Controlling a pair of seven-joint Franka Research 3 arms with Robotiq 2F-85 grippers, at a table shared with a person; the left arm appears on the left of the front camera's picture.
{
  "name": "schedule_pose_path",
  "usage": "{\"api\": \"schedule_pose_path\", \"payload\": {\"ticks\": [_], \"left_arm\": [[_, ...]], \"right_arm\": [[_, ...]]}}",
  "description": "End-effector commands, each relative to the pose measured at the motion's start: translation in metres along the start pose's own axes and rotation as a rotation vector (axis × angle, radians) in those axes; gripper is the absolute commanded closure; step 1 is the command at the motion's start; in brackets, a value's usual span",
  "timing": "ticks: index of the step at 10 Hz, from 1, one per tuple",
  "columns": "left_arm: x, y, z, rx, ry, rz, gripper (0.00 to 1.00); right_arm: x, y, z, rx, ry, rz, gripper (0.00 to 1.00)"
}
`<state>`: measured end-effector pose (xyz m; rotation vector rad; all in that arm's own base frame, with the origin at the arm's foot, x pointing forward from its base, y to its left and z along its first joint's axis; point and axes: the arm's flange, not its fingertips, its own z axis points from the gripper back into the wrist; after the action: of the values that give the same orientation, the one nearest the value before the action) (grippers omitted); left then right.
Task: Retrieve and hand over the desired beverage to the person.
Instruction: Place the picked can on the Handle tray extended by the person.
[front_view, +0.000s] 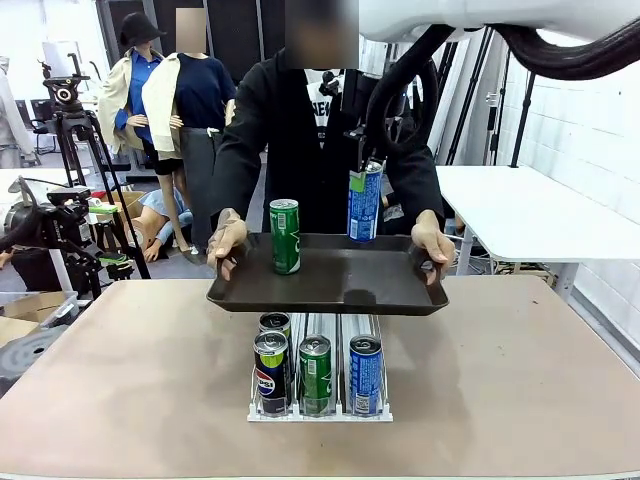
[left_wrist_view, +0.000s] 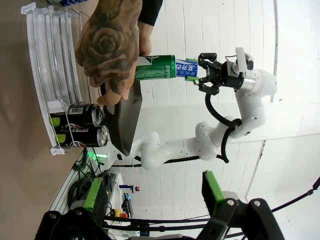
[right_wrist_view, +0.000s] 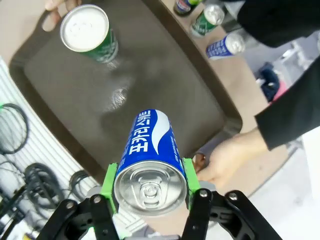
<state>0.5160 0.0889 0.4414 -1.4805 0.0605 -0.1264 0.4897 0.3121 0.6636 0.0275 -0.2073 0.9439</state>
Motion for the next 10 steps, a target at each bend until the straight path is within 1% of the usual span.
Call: {"api": "schedule_pose_path", "payload": {"ticks": [1, 4, 6, 10], "left_arm": [[0.000, -0.001, 0.001, 0.011, -0.005, -0.002, 0.00], [0.000, -0.001, 0.001, 0.011, -0.005, -0.002, 0.00], [0.000, -0.001, 0.001, 0.011, -0.005, -0.002, 0.00], [0.000, -0.001, 0.001, 0.011, -0.005, -0.002, 0.00]], "right_arm": [[0.003, -0.012, 0.000, 0.072, -0.006, 0.050, 1.00], [0.004, -0.016, -0.021, 0.122, 0.016, 0.049, 1.00], [0.001, -0.017, -0.030, 0.140, 0.027, 0.048, 1.00], [0.008, -0.017, -0.043, 0.166, 0.054, 0.070, 1.00]]}}
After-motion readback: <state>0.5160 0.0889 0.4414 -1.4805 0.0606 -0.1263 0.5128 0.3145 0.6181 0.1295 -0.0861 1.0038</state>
